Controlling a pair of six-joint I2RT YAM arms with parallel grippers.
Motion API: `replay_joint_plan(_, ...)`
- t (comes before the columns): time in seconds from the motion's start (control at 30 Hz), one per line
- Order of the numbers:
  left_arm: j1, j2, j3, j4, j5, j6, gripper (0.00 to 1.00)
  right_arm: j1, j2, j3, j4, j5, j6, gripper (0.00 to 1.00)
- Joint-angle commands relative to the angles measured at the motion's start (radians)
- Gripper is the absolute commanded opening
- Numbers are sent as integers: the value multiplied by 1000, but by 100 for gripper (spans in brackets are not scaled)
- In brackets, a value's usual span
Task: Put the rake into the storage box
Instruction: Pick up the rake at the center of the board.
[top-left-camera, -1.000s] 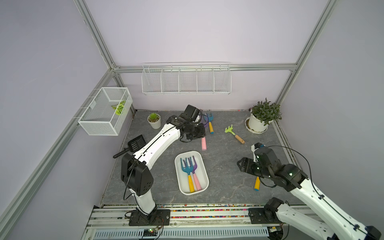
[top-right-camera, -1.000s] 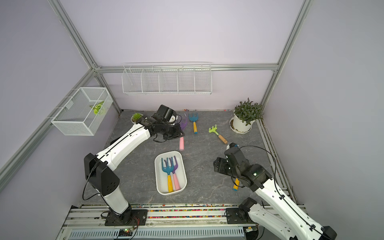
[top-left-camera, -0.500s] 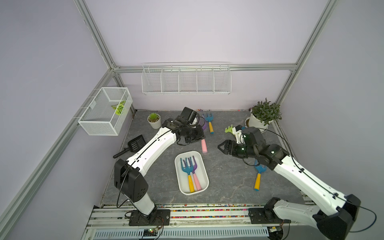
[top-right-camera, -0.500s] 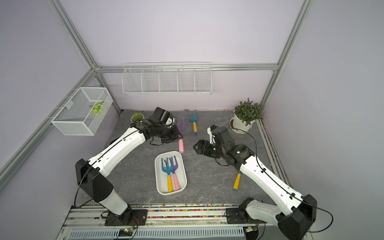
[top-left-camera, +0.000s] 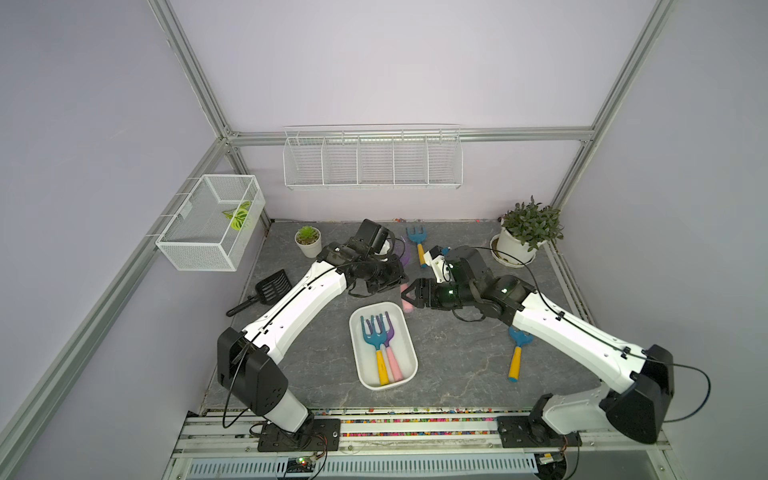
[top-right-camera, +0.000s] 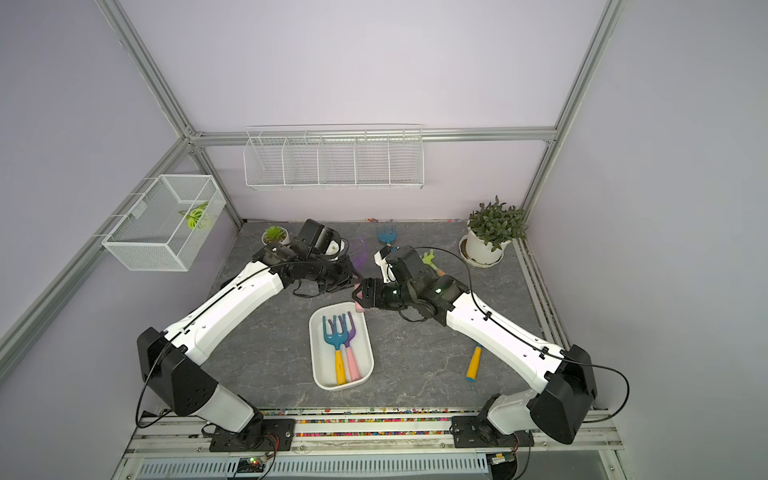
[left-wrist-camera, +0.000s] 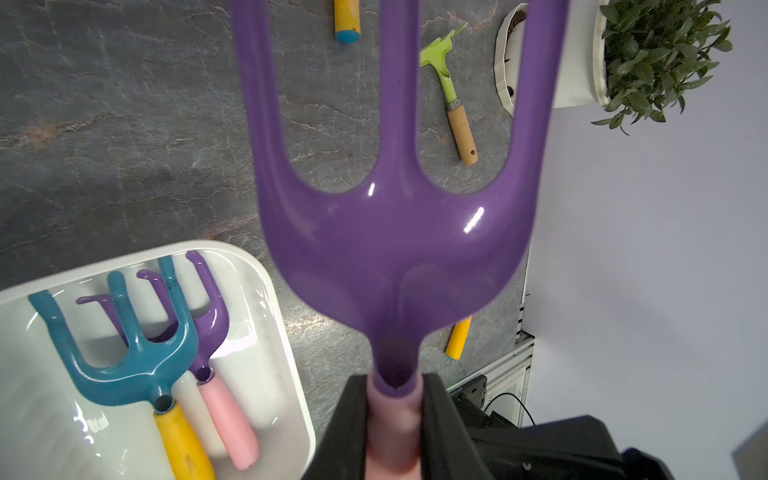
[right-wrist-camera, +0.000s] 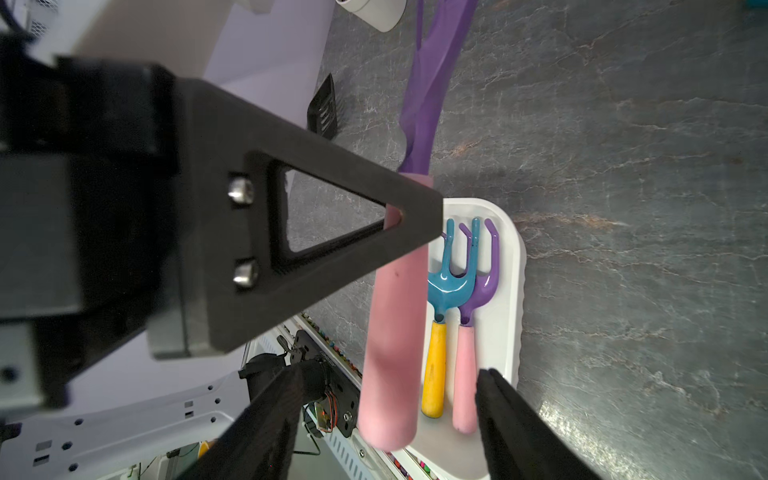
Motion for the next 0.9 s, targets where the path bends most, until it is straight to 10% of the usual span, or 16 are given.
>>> replay_joint_plan(0.0, -5, -31, -5, 29, 17, -12, 0, 9, 17, 14, 33, -15, -9, 66)
replay_joint_plan(0.57, -5, -35, -16, 37, 32, -29, 0, 18, 40, -19, 93, -44, 29, 25)
replay_joint_plan(0.87, -5, -54, -17, 27, -9, -40, 42, 16, 38, -40, 124, -63, 47, 9)
